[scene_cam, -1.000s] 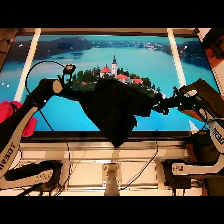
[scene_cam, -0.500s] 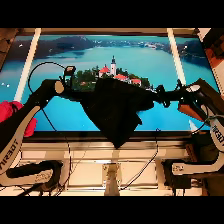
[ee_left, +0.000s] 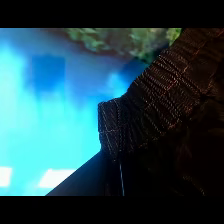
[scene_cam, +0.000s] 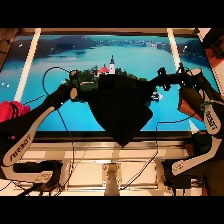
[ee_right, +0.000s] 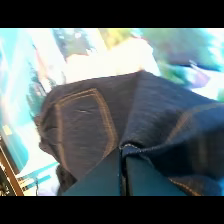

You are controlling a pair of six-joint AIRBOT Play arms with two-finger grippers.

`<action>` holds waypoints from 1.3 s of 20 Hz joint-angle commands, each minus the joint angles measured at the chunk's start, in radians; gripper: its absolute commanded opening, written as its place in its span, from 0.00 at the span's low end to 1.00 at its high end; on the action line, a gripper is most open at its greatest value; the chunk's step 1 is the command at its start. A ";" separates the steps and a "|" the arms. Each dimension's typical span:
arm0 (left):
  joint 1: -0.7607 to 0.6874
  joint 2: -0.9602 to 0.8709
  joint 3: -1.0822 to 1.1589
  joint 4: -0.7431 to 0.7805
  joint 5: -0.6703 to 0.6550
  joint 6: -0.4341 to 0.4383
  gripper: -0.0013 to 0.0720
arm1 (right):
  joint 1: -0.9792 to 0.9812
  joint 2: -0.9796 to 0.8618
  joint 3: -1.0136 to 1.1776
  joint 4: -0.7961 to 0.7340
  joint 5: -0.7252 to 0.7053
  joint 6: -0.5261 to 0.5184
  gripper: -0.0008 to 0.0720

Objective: Fold the clothes and pants, and hang the long-sleeved shirts on hangers.

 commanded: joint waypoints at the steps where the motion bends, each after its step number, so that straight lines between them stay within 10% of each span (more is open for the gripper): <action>1: -0.089 -0.036 0.000 0.065 0.060 -0.155 0.08 | 0.018 -0.063 0.130 0.001 0.001 0.033 0.03; 7: -0.121 -0.043 0.000 0.076 0.172 -0.183 0.08 | 0.020 -0.089 0.292 -0.005 -0.026 0.032 0.08; 9: -0.113 -0.043 0.000 0.075 0.182 -0.183 0.08 | 0.020 -0.089 0.336 -0.040 -0.045 0.031 0.60; 11: -0.111 -0.043 0.000 0.075 0.182 -0.183 0.09 | 0.019 -0.089 0.386 -0.098 -0.022 0.031 0.67; 13: -0.110 -0.043 0.000 0.076 0.182 -0.183 0.09 | 0.010 -0.088 0.455 -0.142 0.074 0.031 0.65; 17: -0.110 -0.043 0.000 0.076 0.182 -0.179 0.09 | -0.001 -0.085 0.571 -0.248 0.309 0.020 0.07; 26: -0.098 -0.040 0.000 0.142 0.186 -0.180 0.08 | 0.106 0.036 0.362 -0.198 0.364 -0.085 0.03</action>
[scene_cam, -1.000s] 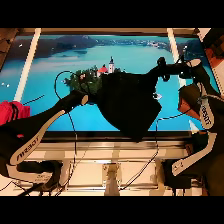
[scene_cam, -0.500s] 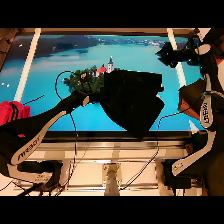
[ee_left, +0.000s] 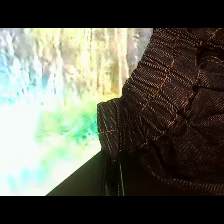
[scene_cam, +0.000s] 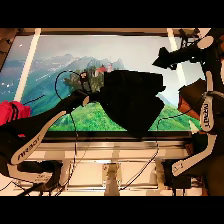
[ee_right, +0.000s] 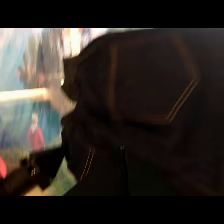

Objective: Fold the clothes and pants, and hang the long-sleeved shirts on hangers.

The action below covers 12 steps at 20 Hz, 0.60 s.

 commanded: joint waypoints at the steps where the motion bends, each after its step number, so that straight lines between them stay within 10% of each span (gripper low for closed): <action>1: 0.013 0.005 0.001 0.029 0.001 -0.001 0.08 | 0.047 0.095 -0.163 0.013 -0.042 -0.029 0.03; 12: 0.018 0.013 0.002 0.030 0.042 0.000 0.08 | 0.056 0.766 -1.208 0.174 -0.364 0.027 0.03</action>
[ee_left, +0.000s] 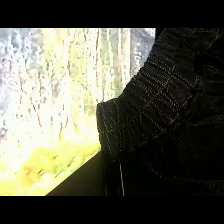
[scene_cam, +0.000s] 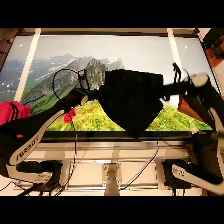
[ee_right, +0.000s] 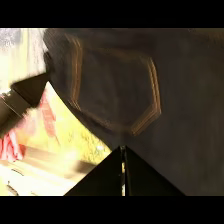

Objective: Fold the clothes and pants, and hang the long-sleeved shirts on hangers.

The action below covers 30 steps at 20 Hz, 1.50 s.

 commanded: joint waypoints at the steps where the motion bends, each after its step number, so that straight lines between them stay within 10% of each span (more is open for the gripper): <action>1: 0.001 0.000 0.001 0.001 0.011 0.000 0.08 | 0.002 0.243 -0.341 0.063 -0.111 0.068 0.03; 5: 0.001 0.001 0.002 0.001 0.020 0.000 0.08 | 0.002 0.424 -0.556 0.073 -0.047 0.122 0.10; 7: 0.001 0.001 0.002 0.001 0.022 0.000 0.08 | 0.002 0.430 -0.586 0.025 0.006 0.188 0.60; 21: 0.001 0.015 0.001 0.001 0.022 0.000 0.09 | 0.002 0.149 -0.589 0.193 0.101 -0.011 0.56; 30: 0.001 0.015 0.002 0.001 0.022 0.000 0.09 | 0.093 0.135 -0.589 0.179 -0.074 0.008 0.56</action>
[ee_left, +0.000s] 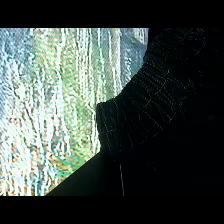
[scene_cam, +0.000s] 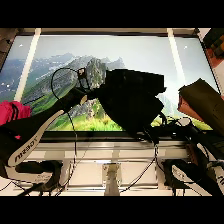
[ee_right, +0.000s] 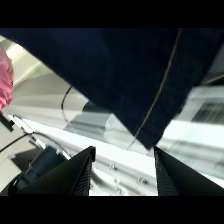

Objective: Fold the clothes and pants, and hang the long-sleeved shirts on hangers.

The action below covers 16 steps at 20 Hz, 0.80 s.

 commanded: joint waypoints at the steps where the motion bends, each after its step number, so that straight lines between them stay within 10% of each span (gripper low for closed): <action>1: 0.001 0.000 0.001 0.000 0.000 0.000 0.09 | 0.028 -0.007 0.000 -0.007 -0.069 0.012 0.56; 6: 0.001 0.000 0.001 0.000 0.001 0.000 0.09 | 0.028 -0.027 0.000 0.010 -0.099 0.019 0.47; 10: 0.029 0.000 0.000 0.001 -0.002 0.000 0.09 | 0.028 -0.030 0.000 0.075 -0.116 0.014 0.03; 16: 0.068 0.000 -0.026 0.107 -0.161 -0.164 0.08 | 0.023 -0.042 0.097 0.017 -0.181 0.016 0.03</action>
